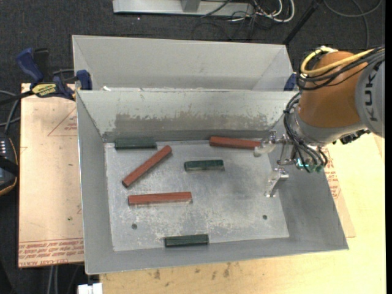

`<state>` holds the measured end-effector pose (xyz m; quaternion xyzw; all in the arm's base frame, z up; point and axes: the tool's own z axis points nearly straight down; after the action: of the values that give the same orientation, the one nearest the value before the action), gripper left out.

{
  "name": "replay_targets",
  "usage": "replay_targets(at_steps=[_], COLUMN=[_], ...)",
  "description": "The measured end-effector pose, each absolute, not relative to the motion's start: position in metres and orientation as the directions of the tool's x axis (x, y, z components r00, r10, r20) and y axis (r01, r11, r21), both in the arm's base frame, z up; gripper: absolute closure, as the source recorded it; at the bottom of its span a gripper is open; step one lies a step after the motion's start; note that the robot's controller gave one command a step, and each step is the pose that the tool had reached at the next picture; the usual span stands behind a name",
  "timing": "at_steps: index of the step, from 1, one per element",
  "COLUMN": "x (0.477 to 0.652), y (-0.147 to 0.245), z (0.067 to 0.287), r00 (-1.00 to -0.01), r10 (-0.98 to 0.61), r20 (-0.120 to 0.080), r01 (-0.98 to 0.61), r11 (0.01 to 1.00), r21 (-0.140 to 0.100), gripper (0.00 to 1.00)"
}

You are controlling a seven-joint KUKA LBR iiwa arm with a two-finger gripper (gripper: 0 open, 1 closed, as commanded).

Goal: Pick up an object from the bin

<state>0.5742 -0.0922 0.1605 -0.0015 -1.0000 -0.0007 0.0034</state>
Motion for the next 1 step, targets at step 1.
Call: replay_targets(at_steps=[1], x=[0.5748], y=[-0.0921], z=[0.1626], r00=[-1.000], r10=[0.003], r20=[0.004], r01=[0.003], r11=[1.000], r21=[0.001], gripper=[0.00])
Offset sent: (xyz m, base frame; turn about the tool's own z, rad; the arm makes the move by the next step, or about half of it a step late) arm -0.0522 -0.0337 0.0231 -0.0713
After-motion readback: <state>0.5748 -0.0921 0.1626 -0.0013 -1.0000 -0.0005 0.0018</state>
